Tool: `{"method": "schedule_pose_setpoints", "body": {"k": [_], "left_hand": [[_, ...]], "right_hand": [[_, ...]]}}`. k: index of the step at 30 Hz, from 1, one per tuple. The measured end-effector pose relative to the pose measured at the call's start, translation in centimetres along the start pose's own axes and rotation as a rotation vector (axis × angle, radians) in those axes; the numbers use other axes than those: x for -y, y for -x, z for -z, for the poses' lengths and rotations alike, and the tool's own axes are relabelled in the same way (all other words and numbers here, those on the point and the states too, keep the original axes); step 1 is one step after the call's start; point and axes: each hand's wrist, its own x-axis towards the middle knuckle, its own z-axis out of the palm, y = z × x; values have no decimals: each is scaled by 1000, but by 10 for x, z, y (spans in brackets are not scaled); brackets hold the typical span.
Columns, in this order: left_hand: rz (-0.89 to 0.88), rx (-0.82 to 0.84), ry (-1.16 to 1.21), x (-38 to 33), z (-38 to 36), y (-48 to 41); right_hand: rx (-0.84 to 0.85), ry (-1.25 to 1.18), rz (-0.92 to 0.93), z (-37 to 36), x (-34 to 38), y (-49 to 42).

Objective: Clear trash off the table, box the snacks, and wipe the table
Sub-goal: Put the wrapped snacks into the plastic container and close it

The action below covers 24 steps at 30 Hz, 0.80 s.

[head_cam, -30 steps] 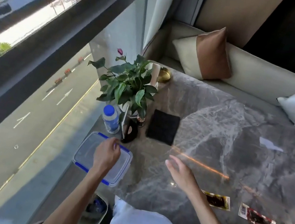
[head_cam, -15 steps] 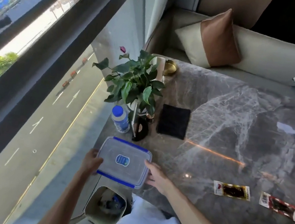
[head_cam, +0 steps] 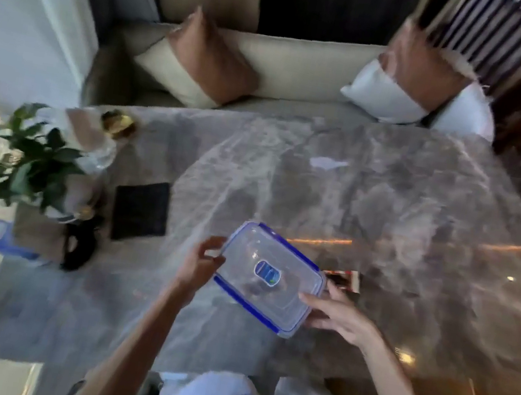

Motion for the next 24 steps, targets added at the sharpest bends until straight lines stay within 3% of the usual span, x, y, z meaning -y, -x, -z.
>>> {"method": "schedule_pose_setpoints", "body": {"k": [4,11,18,22,24], "left_hand": [[-87,-38,52,-40,-165,-14],[199,83,168,-35,-384,8],[235,102,196,-9,-439,12],[256,105,182,-3,-436,12],[301,85,192,0,-434,12]], "right_hand": [[-140,-216,67,126,-14,28],[-335,-548,56,251,-59,45],[-321,-631,-94,297,-95,34],[-208,-351,-235,321,-94,40],[-262,-155,-263,336,-87,39]]}}
